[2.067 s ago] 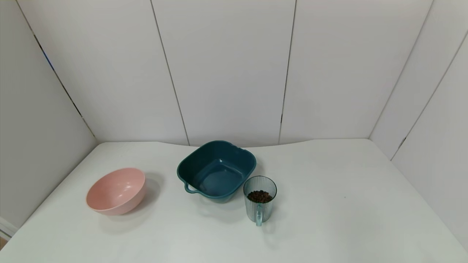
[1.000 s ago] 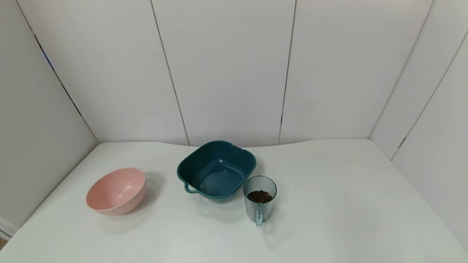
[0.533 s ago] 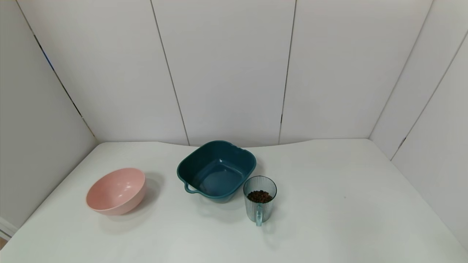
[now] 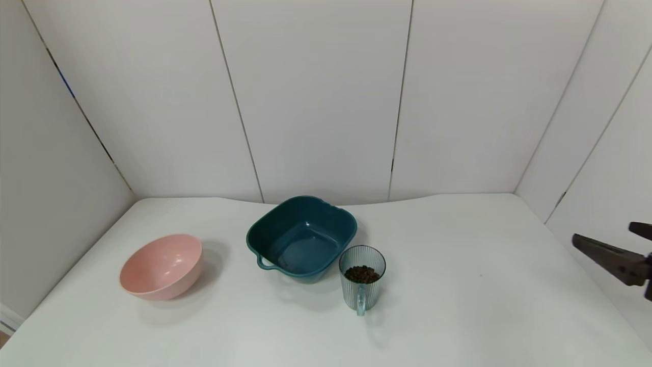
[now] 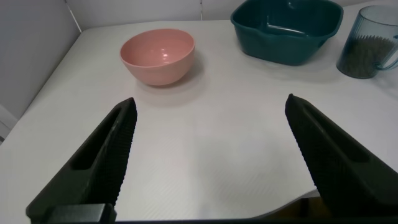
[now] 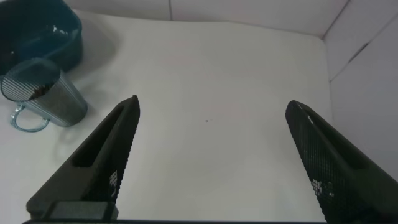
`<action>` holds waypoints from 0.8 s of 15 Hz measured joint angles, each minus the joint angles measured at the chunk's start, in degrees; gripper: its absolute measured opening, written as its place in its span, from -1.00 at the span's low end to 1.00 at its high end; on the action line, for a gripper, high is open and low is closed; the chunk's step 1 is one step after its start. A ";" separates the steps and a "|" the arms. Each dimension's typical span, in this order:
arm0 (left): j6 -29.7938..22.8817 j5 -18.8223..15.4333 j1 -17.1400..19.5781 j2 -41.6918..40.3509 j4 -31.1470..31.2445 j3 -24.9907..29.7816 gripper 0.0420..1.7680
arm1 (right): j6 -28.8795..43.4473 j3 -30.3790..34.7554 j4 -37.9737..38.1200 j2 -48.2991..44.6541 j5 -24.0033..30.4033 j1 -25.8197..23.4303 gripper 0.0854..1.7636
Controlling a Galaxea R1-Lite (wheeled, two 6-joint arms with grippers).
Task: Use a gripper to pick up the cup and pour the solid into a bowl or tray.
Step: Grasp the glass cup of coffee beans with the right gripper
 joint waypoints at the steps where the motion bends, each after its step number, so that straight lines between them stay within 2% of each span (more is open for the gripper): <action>1: 0.00 -0.02 0.00 0.00 0.02 0.00 0.94 | -0.48 -0.16 -1.73 3.74 0.13 1.12 0.94; 6: 0.00 -0.02 0.00 0.00 0.00 0.00 0.94 | -2.84 0.59 -11.89 20.25 0.66 6.21 0.94; 12: 0.00 -0.02 0.00 0.00 0.02 0.00 0.94 | -5.83 5.85 -28.06 35.04 6.75 10.67 0.94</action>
